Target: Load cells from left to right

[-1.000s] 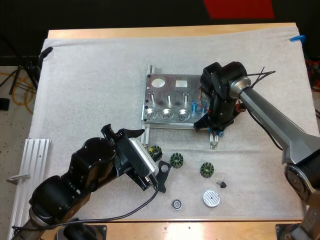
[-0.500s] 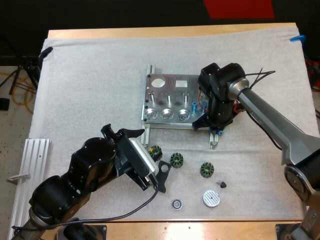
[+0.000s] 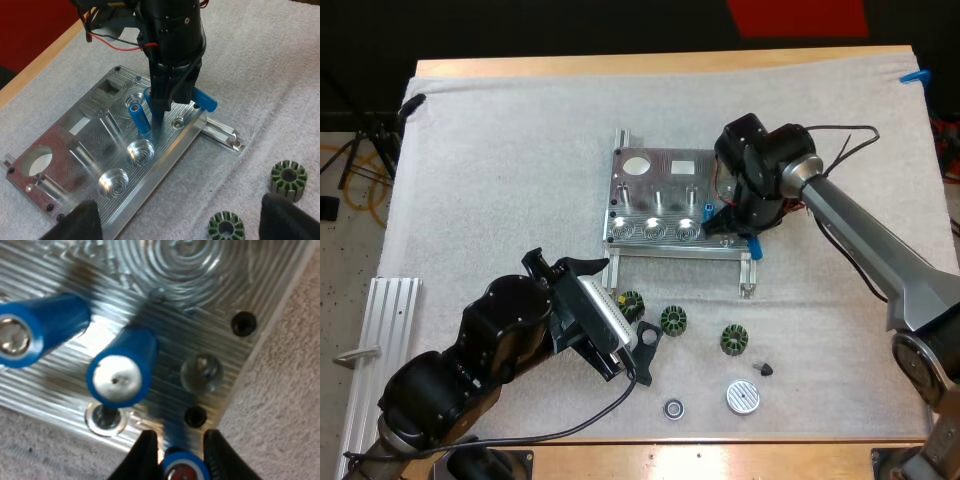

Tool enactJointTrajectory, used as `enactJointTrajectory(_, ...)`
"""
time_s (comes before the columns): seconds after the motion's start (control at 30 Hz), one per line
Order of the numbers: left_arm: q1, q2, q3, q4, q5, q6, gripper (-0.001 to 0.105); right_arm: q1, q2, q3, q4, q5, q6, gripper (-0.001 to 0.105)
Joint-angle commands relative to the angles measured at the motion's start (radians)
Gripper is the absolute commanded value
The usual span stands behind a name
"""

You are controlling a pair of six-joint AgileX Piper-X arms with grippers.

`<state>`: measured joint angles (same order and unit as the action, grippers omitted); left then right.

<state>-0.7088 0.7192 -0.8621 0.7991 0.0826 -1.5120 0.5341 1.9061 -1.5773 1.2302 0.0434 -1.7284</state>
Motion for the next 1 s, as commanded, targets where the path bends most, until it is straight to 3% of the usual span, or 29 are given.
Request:
enactJointTrajectory(0.0, 0.0, -0.005, -0.004, -0.014, 0.004, -0.018, 0.065, -0.006, -0.008, -0.005, -0.012, 0.008, 0.005, 0.0)
enactJointTrajectory(0.33, 0.0, -0.005, -0.004, -0.014, 0.004, -0.018, 0.065, -0.006, -0.105, -0.005, -0.047, 0.062, 0.005, 0.0)
enactJointTrajectory(0.73, 0.0, -0.005, -0.004, -0.012, 0.004, -0.018, 0.065, -0.006, -0.167, 0.001, -0.28, 0.126, 0.043, 0.0)
enactJointTrajectory(0.83, 0.0, -0.005, -0.004, -0.012, 0.004, -0.018, 0.065, -0.006, -0.187, 0.04, -0.349, 0.14, 0.055, 0.0)
enactJointTrajectory(0.97, 0.0, -0.005, -0.004, -0.012, 0.004, -0.018, 0.065, -0.006, -0.267, 0.174, -0.472, 0.137, 0.072, 0.0)
